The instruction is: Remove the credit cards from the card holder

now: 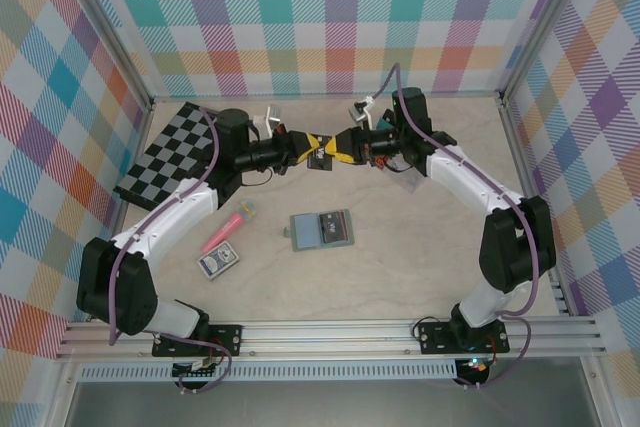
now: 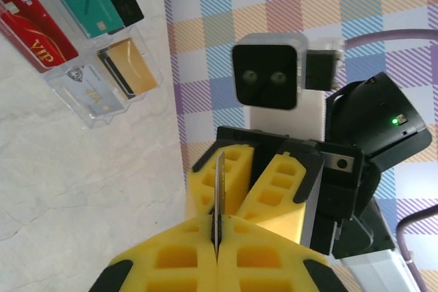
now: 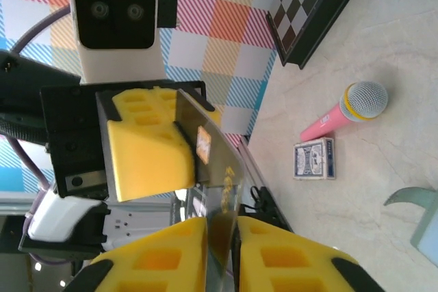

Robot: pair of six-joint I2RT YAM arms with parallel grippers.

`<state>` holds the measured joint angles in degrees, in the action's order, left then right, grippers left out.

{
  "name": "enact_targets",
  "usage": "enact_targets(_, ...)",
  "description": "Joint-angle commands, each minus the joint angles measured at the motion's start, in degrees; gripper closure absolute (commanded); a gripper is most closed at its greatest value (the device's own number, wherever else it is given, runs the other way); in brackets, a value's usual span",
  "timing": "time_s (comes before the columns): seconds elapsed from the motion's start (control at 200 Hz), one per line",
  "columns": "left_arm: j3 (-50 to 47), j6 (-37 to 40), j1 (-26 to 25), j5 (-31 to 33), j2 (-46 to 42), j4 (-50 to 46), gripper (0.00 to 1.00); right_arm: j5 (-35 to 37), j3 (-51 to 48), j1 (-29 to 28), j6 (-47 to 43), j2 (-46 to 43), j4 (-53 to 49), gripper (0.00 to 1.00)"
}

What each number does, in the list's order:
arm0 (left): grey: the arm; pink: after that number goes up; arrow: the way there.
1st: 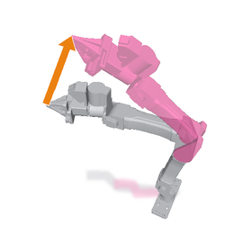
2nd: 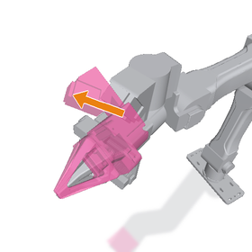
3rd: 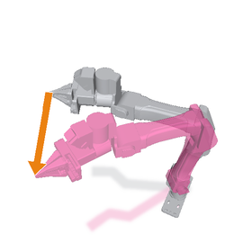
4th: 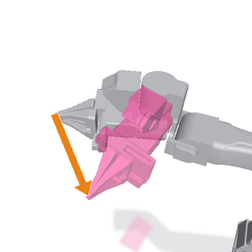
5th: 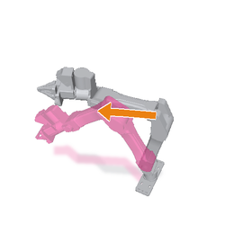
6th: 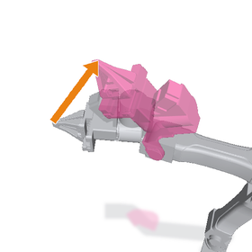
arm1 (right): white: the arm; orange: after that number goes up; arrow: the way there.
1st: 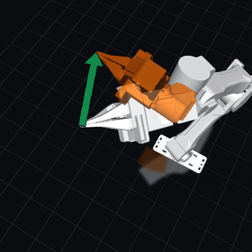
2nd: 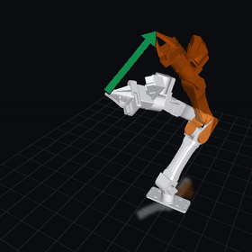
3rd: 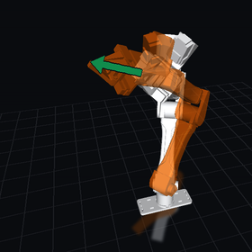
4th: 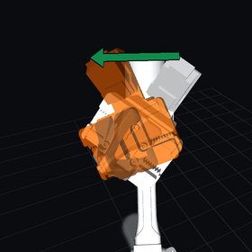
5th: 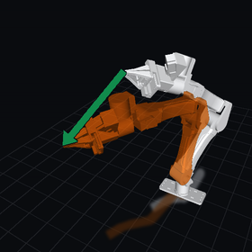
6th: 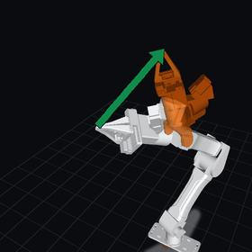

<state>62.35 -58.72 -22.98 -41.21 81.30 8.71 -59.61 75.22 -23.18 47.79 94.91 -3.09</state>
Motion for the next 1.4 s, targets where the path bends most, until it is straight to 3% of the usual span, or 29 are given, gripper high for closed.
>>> enact_targets(0.0, -1.5, -3.3, 0.6, 1.4, -2.4, 4.7, 1.00, 1.3, -3.5, -0.8, 7.8, -2.9, 9.7, 0.75)
enact_targets(0.25, -2.6, -5.7, 0.5, 5.1, -3.4, 7.2, 1.00, 3.7, -8.8, -2.3, 15.1, -7.2, 18.6, 0.78)
enact_targets(0.46, -2.4, -7.0, 0.5, 6.1, -2.3, 9.1, 1.00, 4.0, -6.8, -3.5, 13.2, -7.5, 14.6, 0.79)
enact_targets(0.67, -2.9, -6.2, 0.5, 6.3, -1.9, 8.1, 1.00, 9.9, -3.2, -3.4, 6.8, -7.7, 3.7, 0.97)
enact_targets(0.825, -2.1, 1.6, 0.6, 9.9, -3.2, -4.9, 0.70, 15.9, 3.3, -3.3, -5.5, -7.4, -11.4, 1.00)
enact_targets(1.115, 2.3, 16.6, 0.7, 19.1, -4.2, -28.2, 0.20, 26.3, 22.7, 2.8, -39.4, -1.3, -42.7, 1.00)
enact_targets(1.3, 3.2, 22.5, 0.7, 24.9, -4.7, -34.3, 0.01, 39.6, 25.8, 4.6, -55.5, 0.6, -47.1, 1.00)
enact_targets(1.395, 4.0, 24.7, 0.7, 26.5, -4.7, -37.1, 0.00, 44.4, 26.8, 5.3, -60.8, 1.8, -47.1, 1.00)
